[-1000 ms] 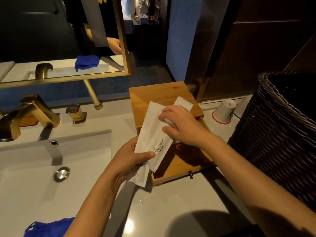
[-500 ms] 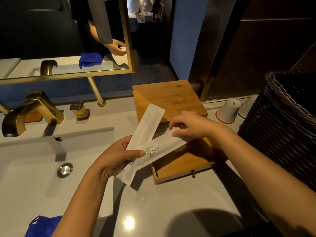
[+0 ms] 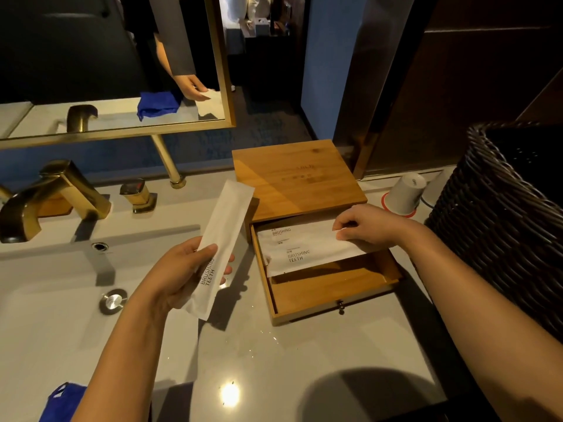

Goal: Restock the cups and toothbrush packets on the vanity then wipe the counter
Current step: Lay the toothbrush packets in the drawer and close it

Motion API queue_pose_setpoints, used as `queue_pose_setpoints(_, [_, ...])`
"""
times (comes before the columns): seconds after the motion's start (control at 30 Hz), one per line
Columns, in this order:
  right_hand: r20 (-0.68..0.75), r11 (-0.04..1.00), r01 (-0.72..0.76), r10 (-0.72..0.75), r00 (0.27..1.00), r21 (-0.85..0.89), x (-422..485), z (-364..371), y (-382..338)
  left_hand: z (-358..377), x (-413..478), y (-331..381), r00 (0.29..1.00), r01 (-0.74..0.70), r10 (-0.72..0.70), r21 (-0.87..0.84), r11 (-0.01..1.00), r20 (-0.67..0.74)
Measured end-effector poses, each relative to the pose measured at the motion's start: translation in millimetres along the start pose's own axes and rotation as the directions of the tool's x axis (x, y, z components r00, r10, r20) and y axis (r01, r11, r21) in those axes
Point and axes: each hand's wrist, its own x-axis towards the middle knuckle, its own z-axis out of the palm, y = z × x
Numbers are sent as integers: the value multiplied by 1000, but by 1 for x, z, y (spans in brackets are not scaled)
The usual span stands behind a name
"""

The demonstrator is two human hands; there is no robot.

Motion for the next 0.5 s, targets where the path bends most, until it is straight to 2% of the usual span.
queue_pose_setpoints(0.13, [-8,999,-39,39,999,3,4,5,6,4,-1,-2,1000,0,0,3,1000,3])
queue_pose_setpoints(0.27, [4,1000,-4,4,1000,8,13,22,7,8,-3,-3,1000,7,-8,5,1000,11])
queue_pose_setpoints(0.5, [-102,997,11,-19,995,-76,26,46,23,19,-5,-1,999,22,-23,18,1000,35])
